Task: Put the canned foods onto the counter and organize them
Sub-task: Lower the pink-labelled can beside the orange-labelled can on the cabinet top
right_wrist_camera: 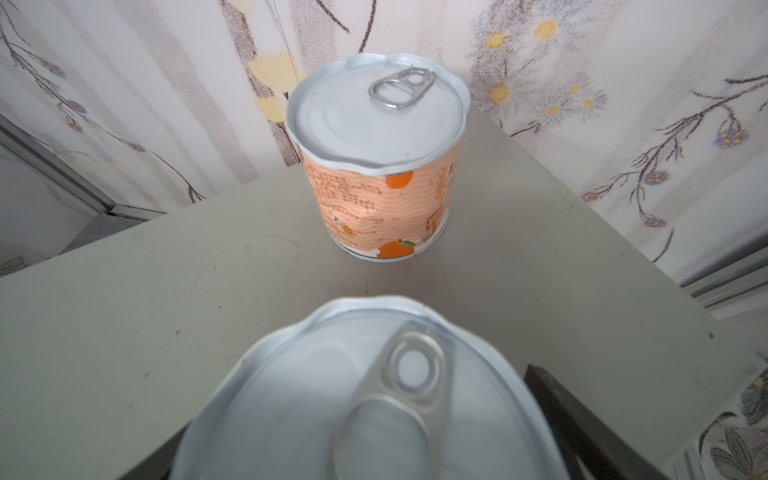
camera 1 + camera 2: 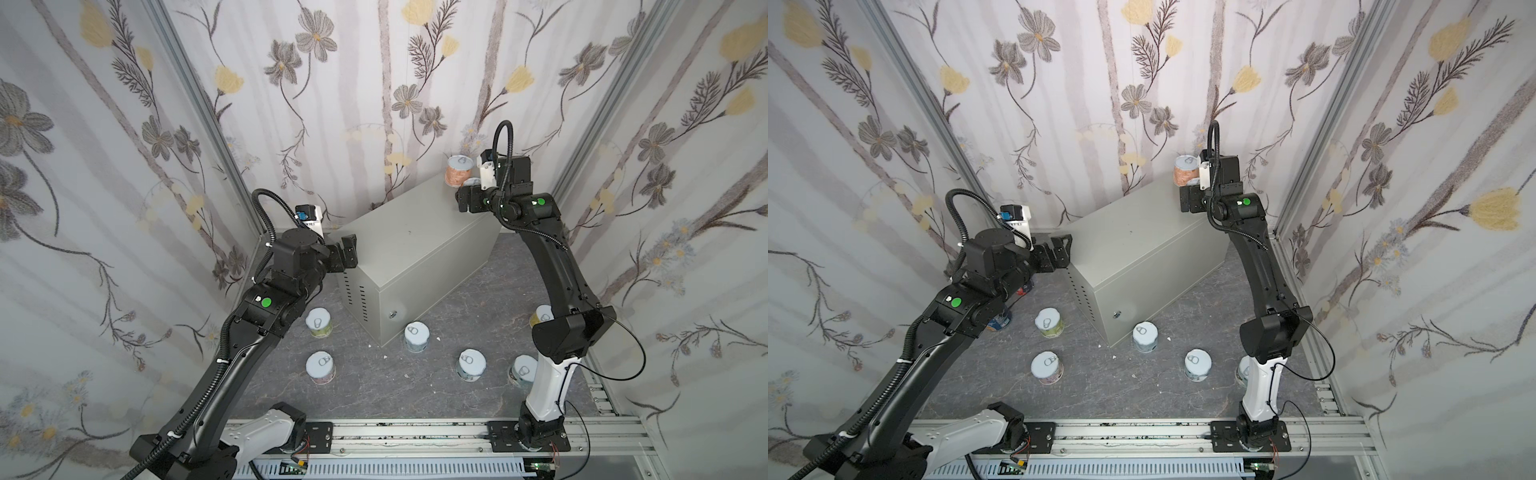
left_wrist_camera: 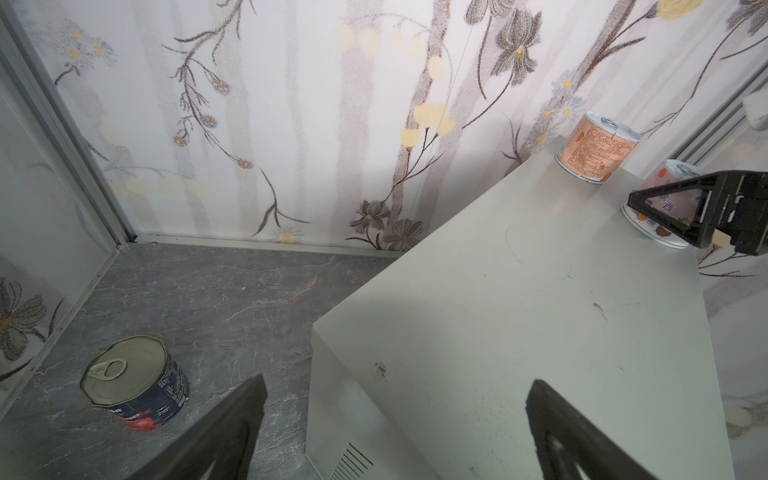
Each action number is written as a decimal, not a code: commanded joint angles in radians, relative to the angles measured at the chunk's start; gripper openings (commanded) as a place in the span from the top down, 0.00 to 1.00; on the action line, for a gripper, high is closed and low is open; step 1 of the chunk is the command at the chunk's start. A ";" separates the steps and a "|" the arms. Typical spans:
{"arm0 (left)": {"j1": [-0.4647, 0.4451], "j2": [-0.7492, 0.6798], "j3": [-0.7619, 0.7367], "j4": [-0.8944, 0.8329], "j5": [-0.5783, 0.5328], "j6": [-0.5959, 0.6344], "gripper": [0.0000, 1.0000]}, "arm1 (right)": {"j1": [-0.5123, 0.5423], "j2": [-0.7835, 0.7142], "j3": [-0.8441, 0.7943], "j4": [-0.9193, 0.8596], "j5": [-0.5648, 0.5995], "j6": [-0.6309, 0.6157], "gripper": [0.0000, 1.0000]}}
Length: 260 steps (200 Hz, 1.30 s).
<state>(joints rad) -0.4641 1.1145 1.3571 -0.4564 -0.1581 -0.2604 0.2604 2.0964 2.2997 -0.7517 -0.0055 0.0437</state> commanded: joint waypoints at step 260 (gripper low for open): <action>-0.001 -0.052 -0.056 0.053 -0.030 0.019 0.00 | -0.021 -0.285 -0.566 0.537 -0.079 0.068 0.12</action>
<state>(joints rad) -0.4641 1.0561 1.3022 -0.4377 -0.1654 -0.2581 0.2443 1.7874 1.7115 -0.2657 -0.0769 0.0982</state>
